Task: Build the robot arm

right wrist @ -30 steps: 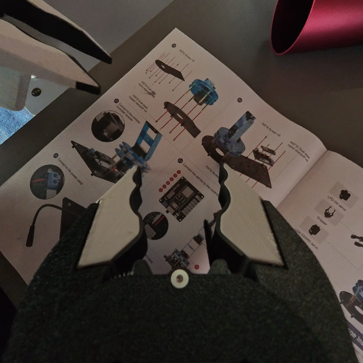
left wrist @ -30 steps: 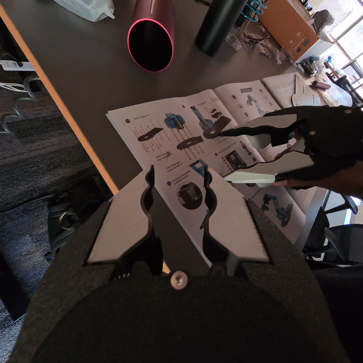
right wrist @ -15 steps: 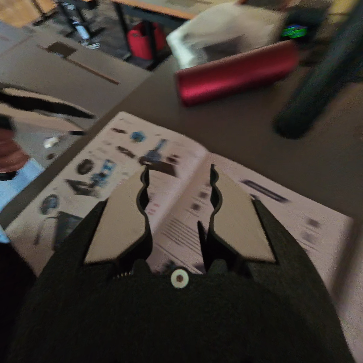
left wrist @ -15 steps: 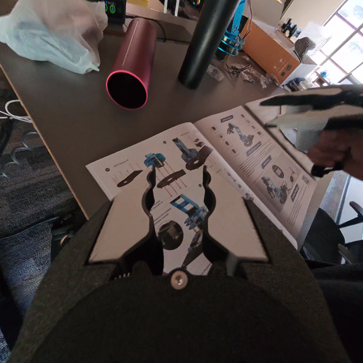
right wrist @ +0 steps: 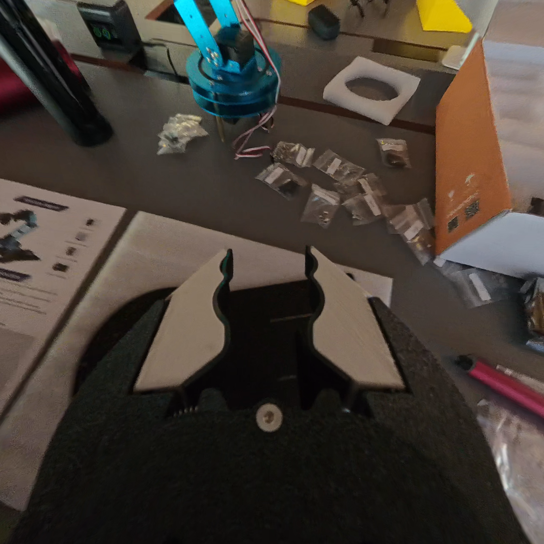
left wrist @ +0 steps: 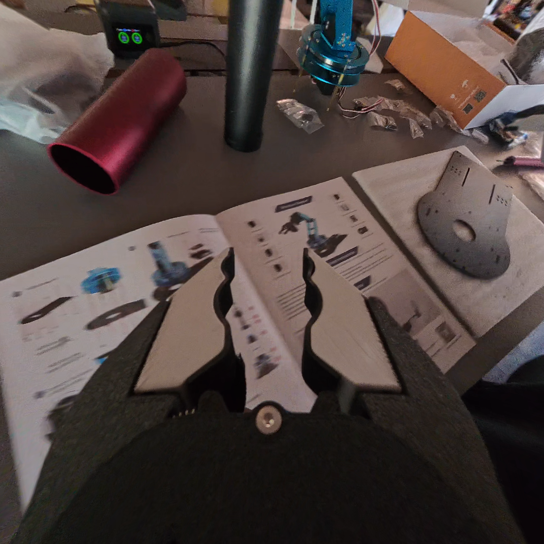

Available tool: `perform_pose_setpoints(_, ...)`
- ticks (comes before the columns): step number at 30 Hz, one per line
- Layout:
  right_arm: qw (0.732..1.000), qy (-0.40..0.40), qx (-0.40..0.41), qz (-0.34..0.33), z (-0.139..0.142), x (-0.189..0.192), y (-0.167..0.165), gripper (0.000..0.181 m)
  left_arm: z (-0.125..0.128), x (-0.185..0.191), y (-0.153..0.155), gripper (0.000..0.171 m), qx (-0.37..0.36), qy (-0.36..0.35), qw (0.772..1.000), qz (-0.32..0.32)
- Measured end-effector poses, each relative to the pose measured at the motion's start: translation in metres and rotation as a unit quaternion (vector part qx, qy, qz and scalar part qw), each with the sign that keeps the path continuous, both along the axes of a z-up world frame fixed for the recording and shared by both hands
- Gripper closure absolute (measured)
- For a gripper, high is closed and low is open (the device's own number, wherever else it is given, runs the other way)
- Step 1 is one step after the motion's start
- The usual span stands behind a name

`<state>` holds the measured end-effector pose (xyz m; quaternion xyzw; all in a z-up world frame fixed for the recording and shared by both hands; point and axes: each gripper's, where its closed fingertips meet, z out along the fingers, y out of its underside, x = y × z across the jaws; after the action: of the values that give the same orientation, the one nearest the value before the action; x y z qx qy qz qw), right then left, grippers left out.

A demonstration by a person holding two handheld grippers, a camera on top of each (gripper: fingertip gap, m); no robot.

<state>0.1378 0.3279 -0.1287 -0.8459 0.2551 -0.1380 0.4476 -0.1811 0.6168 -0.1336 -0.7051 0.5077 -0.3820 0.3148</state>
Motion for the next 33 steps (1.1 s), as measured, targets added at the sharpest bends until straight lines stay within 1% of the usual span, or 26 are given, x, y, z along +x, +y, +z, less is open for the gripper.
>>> perform_pose_setpoints(3, 0.998, 0.016, -0.021, 0.050, -0.020, 0.041, -0.017, 0.133, 0.006, 0.032, -0.046, 0.127, 0.007, 0.014, 0.999, 0.034)
perform_pose_setpoints(6, 0.996, 0.015, -0.037, 0.081, -0.037, 0.081, -0.020, 0.131, 0.009, 0.056, -0.084, 0.132, 0.018, 0.038, 0.996, 0.080)
perform_pose_setpoints(7, 0.995, 0.017, -0.042, 0.093, -0.043, 0.090, -0.017, 0.130, 0.013, 0.063, -0.096, 0.133, 0.004, 0.040, 0.995, 0.095)
perform_pose_setpoints(10, 0.992, 0.030, -0.057, 0.108, -0.062, 0.115, -0.007, 0.125, 0.031, 0.086, -0.137, 0.132, -0.067, 0.006, 0.993, 0.095)
perform_pose_setpoints(12, 0.991, 0.050, -0.046, 0.115, -0.069, 0.122, 0.002, 0.124, 0.037, 0.094, -0.150, 0.132, -0.108, -0.006, 0.988, 0.110)
perform_pose_setpoints(15, 0.988, 0.085, -0.031, 0.122, -0.076, 0.123, 0.008, 0.124, 0.041, 0.102, -0.158, 0.131, -0.127, -0.006, 0.982, 0.142)
perform_pose_setpoints(17, 0.987, 0.099, -0.010, 0.130, -0.076, 0.121, 0.012, 0.125, 0.043, 0.111, -0.164, 0.131, -0.135, -0.006, 0.980, 0.147)
perform_pose_setpoints(19, 0.982, 0.114, 0.011, 0.149, -0.075, 0.113, 0.018, 0.129, 0.042, 0.122, -0.169, 0.132, -0.141, -0.002, 0.979, 0.144)
perform_pose_setpoints(22, 0.977, 0.110, -0.001, 0.183, -0.080, 0.100, 0.027, 0.130, 0.041, 0.139, -0.177, 0.132, -0.149, 0.007, 0.980, 0.133)
perform_pose_setpoints(25, 0.975, 0.099, -0.024, 0.196, -0.084, 0.104, 0.032, 0.130, 0.044, 0.148, -0.182, 0.132, -0.134, 0.015, 0.984, 0.121)
perform_pose_setpoints(27, 0.976, 0.098, -0.031, 0.193, -0.080, 0.112, 0.027, 0.130, 0.041, 0.146, -0.181, 0.132, -0.108, 0.031, 0.986, 0.121)
perform_pose_setpoints(29, 0.976, 0.100, -0.013, 0.192, -0.067, 0.117, 0.019, 0.132, 0.035, 0.141, -0.176, 0.132, -0.077, 0.049, 0.988, 0.126)
perform_pose_setpoints(31, 0.977, 0.098, -0.003, 0.187, -0.058, 0.120, 0.007, 0.134, 0.028, 0.138, -0.168, 0.132, -0.052, 0.064, 0.988, 0.131)
perform_pose_setpoints(33, 0.979, 0.095, -0.012, 0.179, -0.056, 0.121, -0.008, 0.137, 0.022, 0.140, -0.160, 0.132, -0.034, 0.071, 0.989, 0.128)
